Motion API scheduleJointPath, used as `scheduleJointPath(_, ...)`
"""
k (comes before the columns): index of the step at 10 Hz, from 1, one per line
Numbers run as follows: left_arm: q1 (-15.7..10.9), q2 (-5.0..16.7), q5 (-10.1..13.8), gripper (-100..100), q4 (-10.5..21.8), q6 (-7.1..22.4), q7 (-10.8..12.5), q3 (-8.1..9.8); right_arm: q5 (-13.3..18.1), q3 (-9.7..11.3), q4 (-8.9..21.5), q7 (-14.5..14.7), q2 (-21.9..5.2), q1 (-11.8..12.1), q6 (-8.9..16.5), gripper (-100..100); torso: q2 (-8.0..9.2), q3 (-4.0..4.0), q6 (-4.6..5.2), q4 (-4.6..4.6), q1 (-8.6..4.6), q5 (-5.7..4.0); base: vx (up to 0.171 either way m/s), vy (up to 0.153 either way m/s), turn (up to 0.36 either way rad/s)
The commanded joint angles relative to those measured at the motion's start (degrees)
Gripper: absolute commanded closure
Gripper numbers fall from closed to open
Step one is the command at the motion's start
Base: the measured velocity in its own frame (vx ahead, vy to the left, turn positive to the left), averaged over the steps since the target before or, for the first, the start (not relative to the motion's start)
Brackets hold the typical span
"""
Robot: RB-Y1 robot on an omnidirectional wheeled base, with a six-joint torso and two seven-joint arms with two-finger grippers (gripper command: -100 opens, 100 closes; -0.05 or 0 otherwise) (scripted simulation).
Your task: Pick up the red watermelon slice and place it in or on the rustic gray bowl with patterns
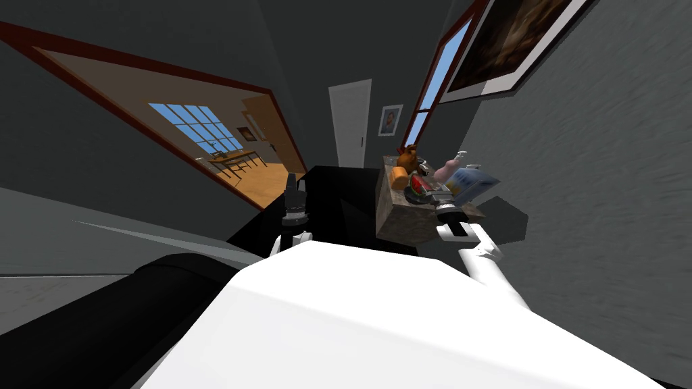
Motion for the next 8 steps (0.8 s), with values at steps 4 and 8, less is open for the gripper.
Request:
scheduleJointPath(4,0.00,0.00,0.00,0,0.00,0.00,0.00,0.00,0.00,0.00,0.00,0.00,0.00,0.00,0.00,0,-0.02,-0.01,0.00,0.00,-0.01,0.00,0.000,0.000,0.000)
scheduleJointPath(8,0.00,0.00,0.00,0,0.00,0.00,0.00,0.00,-0.87,1.44,-0.12,-3.54,-5.22,-2.10,5.04,-100,0.06,0.03,-0.02,0.01,0.05,0.01,-0.022,0.012,0.078)
